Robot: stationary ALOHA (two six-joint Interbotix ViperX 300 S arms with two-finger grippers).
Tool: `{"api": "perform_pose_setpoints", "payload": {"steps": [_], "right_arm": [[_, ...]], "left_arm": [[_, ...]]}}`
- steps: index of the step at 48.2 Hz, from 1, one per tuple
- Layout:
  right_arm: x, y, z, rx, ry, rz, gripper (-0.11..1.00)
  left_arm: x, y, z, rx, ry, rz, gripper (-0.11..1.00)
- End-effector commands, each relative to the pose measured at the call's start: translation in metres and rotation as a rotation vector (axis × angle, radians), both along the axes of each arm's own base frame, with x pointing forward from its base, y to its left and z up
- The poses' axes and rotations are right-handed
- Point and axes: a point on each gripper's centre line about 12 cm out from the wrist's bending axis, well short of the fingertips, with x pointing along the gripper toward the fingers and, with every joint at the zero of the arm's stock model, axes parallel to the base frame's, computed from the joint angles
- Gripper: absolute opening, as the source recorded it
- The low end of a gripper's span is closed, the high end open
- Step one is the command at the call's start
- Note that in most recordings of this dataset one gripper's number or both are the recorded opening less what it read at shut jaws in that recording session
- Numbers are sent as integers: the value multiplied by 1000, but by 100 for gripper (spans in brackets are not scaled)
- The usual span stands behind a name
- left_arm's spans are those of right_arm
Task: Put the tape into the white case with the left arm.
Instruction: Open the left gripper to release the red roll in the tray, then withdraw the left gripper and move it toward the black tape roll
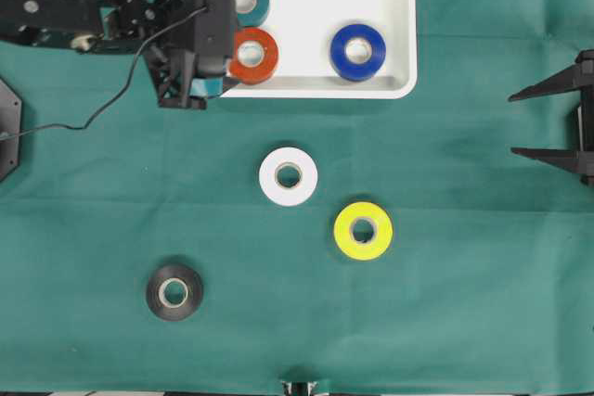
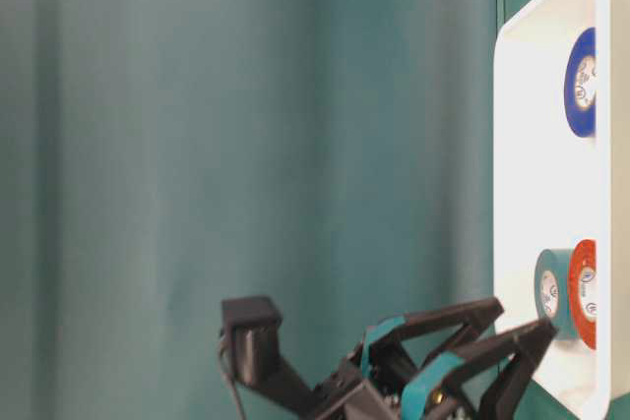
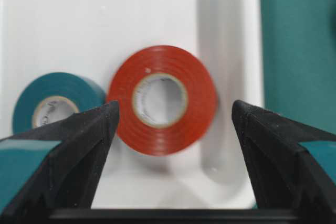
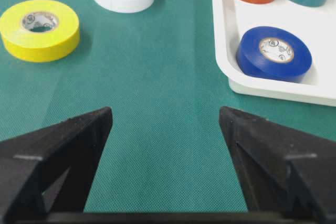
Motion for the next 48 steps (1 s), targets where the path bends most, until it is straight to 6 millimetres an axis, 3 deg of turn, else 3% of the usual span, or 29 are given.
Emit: {"api": "perform_pose_setpoints", "payload": {"steps": [1,27,48], "right_arm": [[2,0,5,2,-18,-1,86],[2,0,5,2,-15,-1,86],[2,0,5,1,-17,-1,86]], "left_arm": [[-2,-9,16,6,-52,-19,88],[-34,-67,37,-56,-187,-118,88],[-76,-94,45,-131,-286,-158,88]]}}
